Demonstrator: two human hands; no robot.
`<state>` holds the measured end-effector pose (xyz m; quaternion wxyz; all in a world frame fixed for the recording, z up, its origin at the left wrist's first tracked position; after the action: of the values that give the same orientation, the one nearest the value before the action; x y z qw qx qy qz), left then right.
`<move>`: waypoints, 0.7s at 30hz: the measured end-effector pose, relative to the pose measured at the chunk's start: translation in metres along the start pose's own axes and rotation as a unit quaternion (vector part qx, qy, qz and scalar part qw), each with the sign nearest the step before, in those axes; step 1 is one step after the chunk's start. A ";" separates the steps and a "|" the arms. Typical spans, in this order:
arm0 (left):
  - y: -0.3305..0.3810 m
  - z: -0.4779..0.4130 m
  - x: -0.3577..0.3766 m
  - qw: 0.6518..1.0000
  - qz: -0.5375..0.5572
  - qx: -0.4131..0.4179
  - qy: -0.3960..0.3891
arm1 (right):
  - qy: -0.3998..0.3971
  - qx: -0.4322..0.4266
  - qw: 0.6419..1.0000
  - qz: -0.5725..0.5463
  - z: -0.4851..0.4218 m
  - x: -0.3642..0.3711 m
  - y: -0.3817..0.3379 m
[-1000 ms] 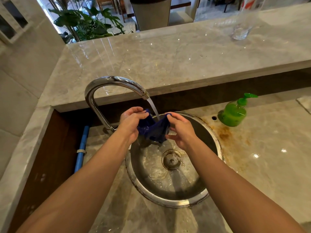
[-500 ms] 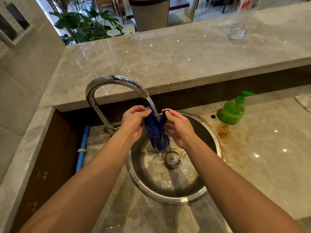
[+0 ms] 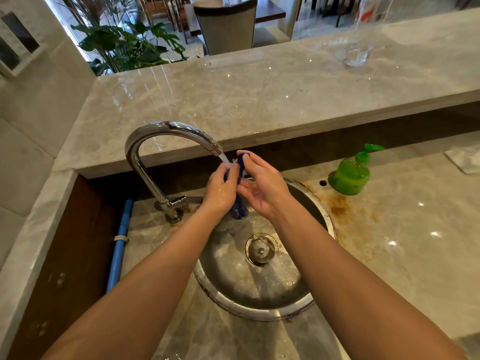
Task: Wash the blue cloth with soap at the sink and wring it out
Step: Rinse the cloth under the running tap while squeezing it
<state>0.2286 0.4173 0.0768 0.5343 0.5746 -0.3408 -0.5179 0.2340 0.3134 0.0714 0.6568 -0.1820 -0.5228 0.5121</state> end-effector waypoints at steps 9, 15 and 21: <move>-0.036 -0.009 -0.001 0.839 0.471 -0.248 0.115 | 0.152 0.118 0.952 0.238 -0.010 -0.081 0.040; -0.041 -0.009 0.013 0.812 0.498 -0.284 0.104 | 0.049 0.220 0.974 -0.034 -0.011 -0.057 0.096; -0.041 -0.011 0.008 0.846 0.444 -0.260 0.138 | 0.021 0.142 0.987 -0.076 -0.030 -0.020 0.057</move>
<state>0.2344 0.4205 0.0340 0.8785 0.2679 -0.3350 -0.2104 0.2341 0.3286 0.0059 0.7235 -0.0571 -0.4433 0.5261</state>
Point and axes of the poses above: each hand's wrist, its own z-axis away from the middle knuckle, its own x-axis out of the palm, y = z × x, the point moved 9 cm from there along -z, towards the middle knuckle, and after that the axes turned 9 degrees about z, right-handed, at the moved point
